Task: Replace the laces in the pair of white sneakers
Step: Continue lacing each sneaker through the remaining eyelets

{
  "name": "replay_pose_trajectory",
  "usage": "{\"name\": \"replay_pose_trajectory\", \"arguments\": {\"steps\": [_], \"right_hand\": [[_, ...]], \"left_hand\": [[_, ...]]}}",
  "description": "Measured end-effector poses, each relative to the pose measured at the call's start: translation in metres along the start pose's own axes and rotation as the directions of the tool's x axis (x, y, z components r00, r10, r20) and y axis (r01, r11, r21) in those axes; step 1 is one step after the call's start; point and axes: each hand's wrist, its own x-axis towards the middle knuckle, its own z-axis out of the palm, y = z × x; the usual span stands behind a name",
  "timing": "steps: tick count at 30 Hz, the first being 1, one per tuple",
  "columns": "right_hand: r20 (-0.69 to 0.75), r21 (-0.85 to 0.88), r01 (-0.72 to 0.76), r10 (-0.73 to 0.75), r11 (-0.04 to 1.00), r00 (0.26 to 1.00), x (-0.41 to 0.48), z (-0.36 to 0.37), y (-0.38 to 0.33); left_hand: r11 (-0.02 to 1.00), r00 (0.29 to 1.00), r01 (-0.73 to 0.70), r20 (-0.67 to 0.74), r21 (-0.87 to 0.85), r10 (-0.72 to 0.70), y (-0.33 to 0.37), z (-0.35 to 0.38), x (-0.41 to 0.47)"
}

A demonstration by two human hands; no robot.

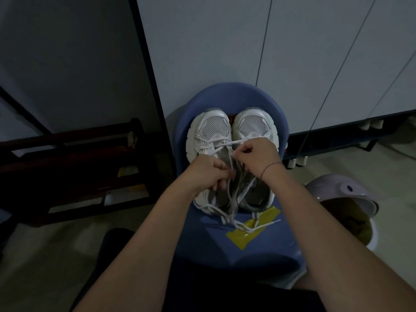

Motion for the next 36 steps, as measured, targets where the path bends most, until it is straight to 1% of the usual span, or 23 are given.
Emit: {"name": "replay_pose_trajectory", "arguments": {"steps": [2,4,6,7,8,9,10,11,12,13,14,16,18,20,23,25,28,30,32,34,36], "right_hand": [[-0.003,-0.007,-0.005,0.005,1.000,1.000,0.001,0.000,0.001],[-0.003,-0.017,-0.003,0.003,1.000,1.000,0.002,0.000,0.001],[-0.011,-0.057,0.021,-0.022,0.998,1.000,0.002,0.002,0.001],[-0.015,-0.081,0.035,-0.036,0.996,0.999,0.003,0.003,0.000],[-0.017,-0.098,0.040,-0.042,0.994,0.999,0.003,0.004,-0.001],[-0.016,-0.106,0.040,-0.042,0.994,0.999,0.003,0.003,-0.001],[-0.013,-0.110,0.038,-0.040,0.993,0.999,0.003,0.003,-0.002],[-0.011,-0.112,0.041,-0.042,0.993,0.999,0.003,0.003,-0.002],[-0.012,-0.114,0.044,-0.046,0.993,0.999,0.002,0.003,-0.003],[-0.013,-0.115,0.049,-0.050,0.992,0.999,0.001,0.003,-0.004],[-0.014,-0.115,0.054,-0.056,0.992,0.998,0.001,0.002,-0.004],[-0.013,-0.109,0.057,-0.059,0.992,0.998,0.000,0.002,-0.004],[-0.011,-0.100,0.054,-0.056,0.994,0.998,0.000,0.001,-0.003],[-0.010,-0.091,0.049,-0.050,0.995,0.999,-0.001,0.001,-0.003],[-0.001,-0.064,0.029,-0.029,0.997,1.000,-0.002,-0.001,-0.003],[-0.005,-0.065,0.022,-0.022,0.998,1.000,-0.003,-0.002,-0.004],[-0.010,-0.098,0.014,-0.015,0.995,1.000,-0.002,-0.002,-0.004],[-0.022,-0.113,0.008,-0.010,0.994,1.000,-0.001,0.000,-0.004],[-0.031,-0.098,-0.001,-0.002,0.995,1.000,0.001,0.002,-0.003],[-0.034,-0.084,-0.013,0.010,0.996,0.999,0.001,0.003,-0.003],[-0.044,-0.088,-0.022,0.019,0.996,0.999,0.001,0.004,-0.004]], "left_hand": [[0.987,0.981,-0.017,0.191,0.158,-0.013,-0.001,-0.006,-0.011],[0.972,0.940,-0.035,0.338,0.231,-0.046,-0.001,-0.012,-0.020],[0.962,0.913,-0.048,0.403,0.270,-0.068,-0.001,-0.017,-0.025],[0.957,0.912,-0.049,0.403,0.287,-0.074,-0.001,-0.018,-0.027],[0.954,0.923,-0.046,0.378,0.295,-0.073,-0.002,-0.018,-0.027],[0.959,0.946,-0.038,0.319,0.281,-0.056,-0.003,-0.016,-0.025],[0.972,0.976,-0.025,0.216,0.232,-0.026,-0.004,-0.014,-0.022],[0.989,0.997,-0.014,0.075,0.144,0.003,-0.006,-0.012,-0.018],[0.999,0.997,-0.018,-0.075,0.035,0.020,-0.006,-0.010,-0.013],[0.997,0.981,-0.032,-0.193,-0.064,0.019,-0.005,-0.009,-0.008],[0.991,0.966,-0.043,-0.259,-0.129,0.008,-0.004,-0.007,-0.004],[0.987,0.962,-0.039,-0.272,-0.159,-0.006,-0.001,-0.001,0.004],[0.993,0.968,-0.028,-0.252,-0.116,-0.002,0.001,0.007,0.010],[0.994,0.966,-0.015,-0.258,-0.108,-0.014,0.001,0.014,0.015],[0.985,0.963,0.000,-0.264,-0.173,-0.047,0.000,0.016,0.018],[0.980,0.970,0.010,-0.238,-0.196,-0.058,0.000,0.013,0.017],[0.983,0.979,0.017,-0.198,-0.185,-0.054,0.000,0.004,0.009],[0.987,0.986,0.011,-0.164,-0.160,-0.038,0.000,-0.005,-0.001],[0.996,0.995,0.005,-0.098,-0.087,-0.013,-0.002,-0.014,-0.014],[0.999,1.000,0.015,0.009,0.041,-0.015,-0.005,-0.026,-0.026],[0.981,0.976,0.019,0.211,0.191,-0.060,-0.006,-0.036,-0.035]]}}
